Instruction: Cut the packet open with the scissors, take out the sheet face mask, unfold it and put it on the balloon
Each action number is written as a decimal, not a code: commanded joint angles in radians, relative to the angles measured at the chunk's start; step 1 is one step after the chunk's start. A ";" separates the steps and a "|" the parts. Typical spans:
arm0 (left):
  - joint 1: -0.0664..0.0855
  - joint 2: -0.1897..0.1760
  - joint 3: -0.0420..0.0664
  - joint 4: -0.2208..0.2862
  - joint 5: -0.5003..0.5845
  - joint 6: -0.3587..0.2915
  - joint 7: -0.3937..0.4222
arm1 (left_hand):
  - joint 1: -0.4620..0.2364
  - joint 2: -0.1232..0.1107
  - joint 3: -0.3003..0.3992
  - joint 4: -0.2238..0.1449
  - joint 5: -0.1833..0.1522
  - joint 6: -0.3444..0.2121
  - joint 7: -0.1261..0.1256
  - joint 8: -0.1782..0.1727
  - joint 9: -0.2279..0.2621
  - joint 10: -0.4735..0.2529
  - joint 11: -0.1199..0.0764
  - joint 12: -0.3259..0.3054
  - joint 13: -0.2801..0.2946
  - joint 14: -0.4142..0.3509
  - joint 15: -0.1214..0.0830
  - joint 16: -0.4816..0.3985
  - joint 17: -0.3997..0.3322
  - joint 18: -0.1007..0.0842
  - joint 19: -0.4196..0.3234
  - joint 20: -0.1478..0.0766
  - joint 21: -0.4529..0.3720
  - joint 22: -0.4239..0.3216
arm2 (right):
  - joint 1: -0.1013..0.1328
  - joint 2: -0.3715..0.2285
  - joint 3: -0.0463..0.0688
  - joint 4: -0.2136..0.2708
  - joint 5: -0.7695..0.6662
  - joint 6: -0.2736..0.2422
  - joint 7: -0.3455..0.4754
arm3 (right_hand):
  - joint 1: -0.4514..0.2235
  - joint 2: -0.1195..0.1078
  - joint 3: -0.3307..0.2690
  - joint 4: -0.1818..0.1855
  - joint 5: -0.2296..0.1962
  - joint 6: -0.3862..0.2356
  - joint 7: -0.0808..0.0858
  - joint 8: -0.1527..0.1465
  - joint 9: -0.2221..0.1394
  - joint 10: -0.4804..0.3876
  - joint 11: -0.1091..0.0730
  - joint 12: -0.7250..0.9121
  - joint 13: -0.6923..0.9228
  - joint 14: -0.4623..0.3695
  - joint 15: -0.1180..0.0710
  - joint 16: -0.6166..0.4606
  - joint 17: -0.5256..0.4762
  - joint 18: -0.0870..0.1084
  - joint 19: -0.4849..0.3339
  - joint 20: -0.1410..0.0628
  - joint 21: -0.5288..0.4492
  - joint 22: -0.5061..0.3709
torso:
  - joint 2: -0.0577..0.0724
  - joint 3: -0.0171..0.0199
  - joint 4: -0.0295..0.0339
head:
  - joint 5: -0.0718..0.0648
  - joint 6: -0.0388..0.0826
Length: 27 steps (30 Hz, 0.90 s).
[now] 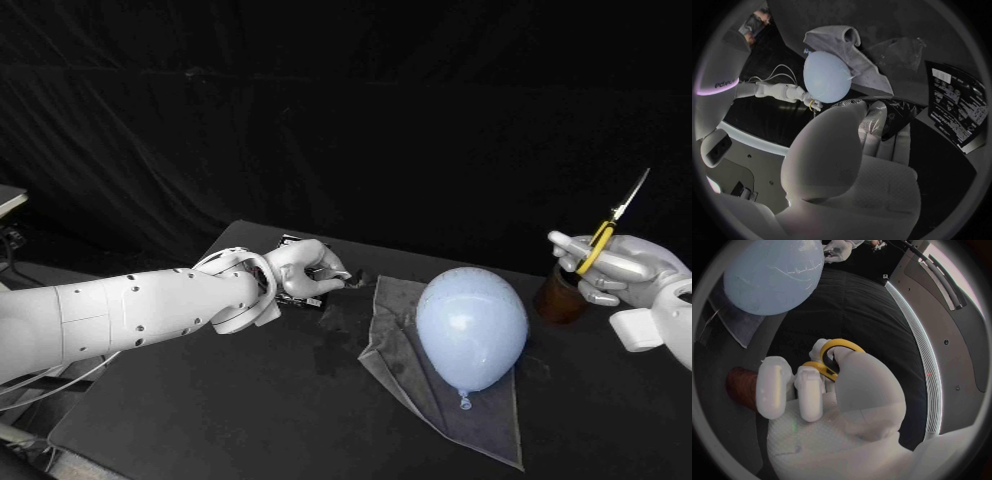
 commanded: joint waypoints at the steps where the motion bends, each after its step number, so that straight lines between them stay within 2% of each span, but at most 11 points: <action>1: 0.023 0.015 0.007 0.006 0.314 -0.004 0.078 | 0.000 -0.013 0.011 -0.003 0.003 -0.001 0.011 0.006 0.004 0.000 0.004 -0.004 -0.001 0.001 0.008 -0.006 -0.003 0.004 -0.012 0.003 -0.001 -0.004 | 0.000 0.001 0.001 -0.006 -0.014 0.023 0.024 | 0.012 0.007 0.030 -0.029 0.006 0.007 -0.002 -0.004 0.001 0.339 -0.038 0.947 0.298 0.091 0.001 0.006 0.223 0.013 0.007 -0.001 0.004 0.190 | -0.001 -0.0006 -0.0044 | -0.023 0.030; 4: 0.049 0.035 0.011 0.001 0.553 0.031 0.121 | -0.002 -0.013 0.026 -0.010 0.003 -0.008 0.023 0.007 0.008 -0.004 0.002 -0.004 -0.001 -0.002 0.008 -0.011 -0.005 0.001 0.003 0.009 0.004 -0.004 | -0.001 0.002 0.000 -0.010 -0.015 0.027 0.034 | 0.012 0.006 0.030 -0.029 0.006 0.007 -0.002 -0.005 0.001 0.339 -0.038 0.947 0.298 0.091 0.001 0.006 0.222 0.013 0.007 -0.002 0.005 0.190 | -0.002 -0.0002 -0.0067 | -0.044 0.059; 9: 0.066 0.088 0.014 -0.028 0.929 0.081 0.187 | -0.007 -0.013 0.037 -0.019 0.003 -0.016 0.025 0.010 0.013 -0.009 0.004 -0.004 -0.001 -0.003 0.010 -0.016 -0.007 -0.008 -0.033 0.011 -0.012 -0.012 | -0.002 0.008 0.000 -0.010 -0.015 0.032 0.061 | 0.016 -0.004 0.035 -0.034 0.005 0.000 0.000 -0.015 -0.001 0.340 -0.037 0.948 0.299 0.091 0.001 0.008 0.225 0.011 0.011 -0.001 0.013 0.193 | -0.005 0.0013 -0.0077 | -0.093 0.107; 10: 0.068 0.102 0.014 -0.037 0.995 0.091 0.199 | -0.008 -0.013 0.039 -0.020 0.003 -0.016 0.026 0.011 0.014 -0.008 0.003 -0.003 0.000 -0.001 0.009 -0.016 -0.007 -0.009 -0.024 0.012 -0.009 -0.011 | -0.002 0.010 0.000 -0.009 -0.015 0.031 0.069 | 0.021 -0.009 0.043 -0.037 0.005 -0.010 0.004 -0.032 -0.009 0.340 -0.034 0.947 0.299 0.092 0.003 0.009 0.227 0.011 0.012 -0.001 0.013 0.194 | -0.005 0.0010 -0.0065 | -0.108 0.119; 13: 0.070 0.140 0.016 -0.062 1.131 0.116 0.223 | -0.015 -0.011 0.044 -0.026 0.003 -0.018 0.027 0.016 0.019 -0.004 0.002 -0.003 0.000 0.004 0.007 -0.016 -0.006 -0.013 0.014 0.012 0.005 -0.007 | -0.002 0.012 0.000 -0.003 -0.017 0.030 0.090 | 0.033 -0.019 0.064 -0.046 0.006 -0.027 0.014 -0.074 -0.035 0.341 -0.026 0.950 0.301 0.093 0.010 0.011 0.232 0.009 0.016 0.003 0.020 0.197 | -0.006 0.0008 -0.0084 | -0.134 0.139; 15: 0.070 0.168 0.019 -0.080 1.185 0.129 0.234 | -0.020 -0.010 0.046 -0.032 0.003 -0.022 0.026 0.019 0.022 -0.001 0.002 -0.003 0.000 0.007 0.006 -0.017 -0.006 -0.014 0.027 0.011 0.011 -0.006 | -0.002 0.012 0.000 0.003 -0.018 0.025 0.101 | 0.038 -0.025 0.075 -0.050 0.006 -0.032 0.020 -0.098 -0.052 0.342 -0.020 0.954 0.303 0.094 0.014 0.013 0.235 0.008 0.018 0.007 0.023 0.199 | -0.008 0.0009 -0.0092 | -0.146 0.146; 16: 0.070 0.181 0.021 -0.090 1.203 0.134 0.238 | -0.025 -0.008 0.048 -0.036 0.003 -0.025 0.028 0.020 0.025 0.001 0.000 -0.003 0.000 0.013 0.004 -0.015 -0.006 -0.015 0.038 0.011 0.016 -0.005 | -0.002 0.012 0.000 0.007 -0.019 0.021 0.109 | 0.044 -0.031 0.091 -0.056 0.007 -0.039 0.031 -0.132 -0.079 0.345 -0.012 0.965 0.309 0.095 0.019 0.017 0.241 0.005 0.025 0.011 0.037 0.204 | -0.009 0.0016 -0.0094 | -0.150 0.151; 19: 0.066 0.223 0.029 -0.118 1.249 0.147 0.246 | -0.038 -0.004 0.051 -0.049 0.003 -0.031 0.029 0.027 0.032 0.007 -0.004 -0.003 0.000 0.057 -0.007 0.002 0.002 -0.007 0.090 0.009 0.041 0.003 | -0.002 0.013 0.001 0.014 -0.019 0.007 0.125 | 0.051 -0.044 0.115 -0.070 0.006 -0.043 0.042 -0.183 -0.121 0.348 -0.003 0.975 0.316 0.096 0.028 0.020 0.246 0.003 0.031 0.019 0.049 0.208 | -0.014 0.0012 -0.0094 | -0.160 0.150; 22: 0.057 0.267 0.044 -0.146 1.286 0.164 0.254 | -0.041 -0.003 0.053 -0.054 0.003 -0.034 0.031 0.028 0.034 0.006 -0.005 -0.004 -0.001 0.059 -0.007 0.001 0.001 -0.005 0.099 0.008 0.045 0.004 | -0.002 0.015 0.001 0.023 -0.011 -0.006 0.138 | 0.057 -0.050 0.134 -0.084 0.005 -0.055 0.054 -0.224 -0.156 0.352 0.006 0.986 0.321 0.098 0.036 0.022 0.251 0.000 0.037 0.025 0.061 0.212 | -0.017 0.0018 -0.0121 | -0.176 0.153; 25: 0.048 0.308 0.062 -0.172 1.317 0.184 0.262 | -0.045 0.000 0.055 -0.061 0.003 -0.039 0.030 0.029 0.036 0.001 -0.002 -0.004 -0.001 0.055 -0.005 -0.004 -0.001 -0.002 0.108 0.008 0.048 0.004 | -0.002 0.014 0.001 0.040 -0.003 -0.015 0.148 | 0.055 -0.056 0.155 -0.104 0.005 -0.069 0.076 -0.283 -0.212 0.353 0.027 0.991 0.325 0.097 0.052 0.022 0.250 -0.002 0.041 0.038 0.069 0.215 | -0.020 0.0018 -0.0159 | -0.199 0.157; 27: 0.043 0.331 0.073 -0.187 1.339 0.190 0.265 | -0.050 0.003 0.057 -0.070 0.003 -0.044 0.029 0.030 0.039 -0.002 0.000 -0.004 -0.001 0.051 -0.003 -0.009 -0.003 0.003 0.124 0.006 0.056 0.006 | -0.002 0.013 0.001 0.049 0.001 -0.019 0.154 | 0.053 -0.058 0.160 -0.113 0.006 -0.071 0.084 -0.302 -0.232 0.354 0.032 0.994 0.326 0.097 0.057 0.022 0.250 -0.002 0.042 0.043 0.072 0.216 | -0.021 0.0019 -0.0170 | -0.216 0.159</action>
